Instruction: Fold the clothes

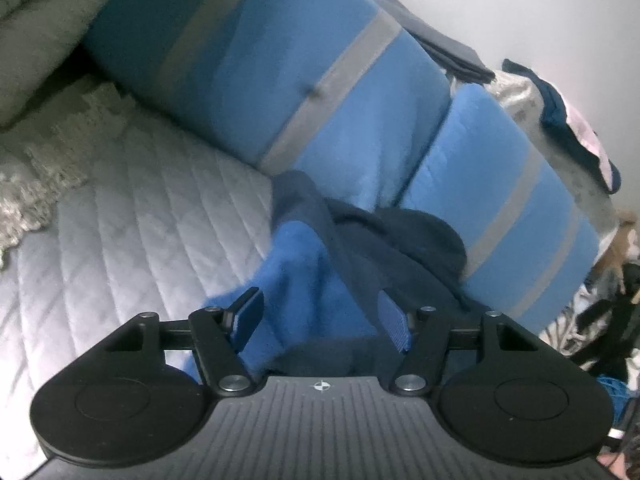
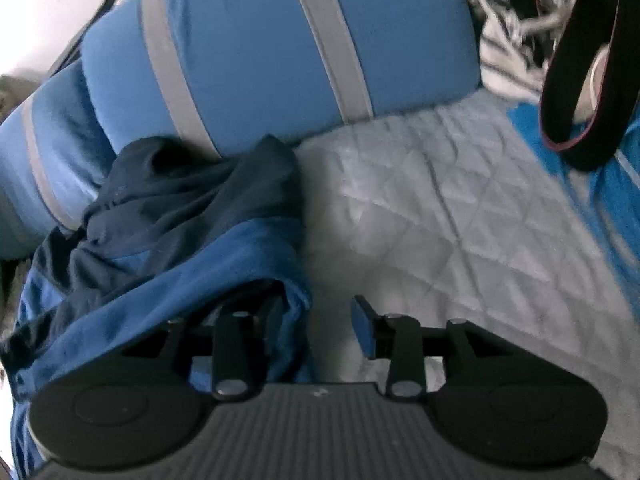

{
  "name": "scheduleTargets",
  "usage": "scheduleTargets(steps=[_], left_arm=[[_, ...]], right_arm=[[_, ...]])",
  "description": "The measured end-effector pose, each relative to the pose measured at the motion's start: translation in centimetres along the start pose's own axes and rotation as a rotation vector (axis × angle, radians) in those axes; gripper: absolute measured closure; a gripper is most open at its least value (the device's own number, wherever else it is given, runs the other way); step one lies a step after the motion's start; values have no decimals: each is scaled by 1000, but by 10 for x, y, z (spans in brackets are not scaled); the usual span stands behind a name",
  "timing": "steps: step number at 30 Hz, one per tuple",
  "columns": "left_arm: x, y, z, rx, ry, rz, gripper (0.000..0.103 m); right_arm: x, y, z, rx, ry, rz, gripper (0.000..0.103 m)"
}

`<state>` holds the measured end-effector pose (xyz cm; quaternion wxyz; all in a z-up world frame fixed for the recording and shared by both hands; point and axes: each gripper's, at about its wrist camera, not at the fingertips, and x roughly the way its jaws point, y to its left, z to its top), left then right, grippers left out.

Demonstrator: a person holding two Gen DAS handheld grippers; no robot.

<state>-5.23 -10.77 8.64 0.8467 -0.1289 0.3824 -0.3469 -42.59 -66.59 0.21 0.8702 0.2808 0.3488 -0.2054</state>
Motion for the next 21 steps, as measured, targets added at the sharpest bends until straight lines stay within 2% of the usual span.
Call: scheduleTargets(steps=[3,6,8,15,18,21], left_arm=[[-2,13,3,-12,13,14,39],[5,26,1,3,63,49,39],[11,34,-1,18,98,75,39],[30,62,-7,65,220,158,39],[42,69,-13,64,245,121,39],[51,73,-16,63,226,75,39]], right_arm=[[14,0,0,14,21,19,49],[21,3,0,27,28,41,51],[22,9,-1,10,24,0,92],[23,30,2,-75,8,-126,93],[24,32,3,-73,9,-138,93],[25,32,2,-75,9,-139,93]])
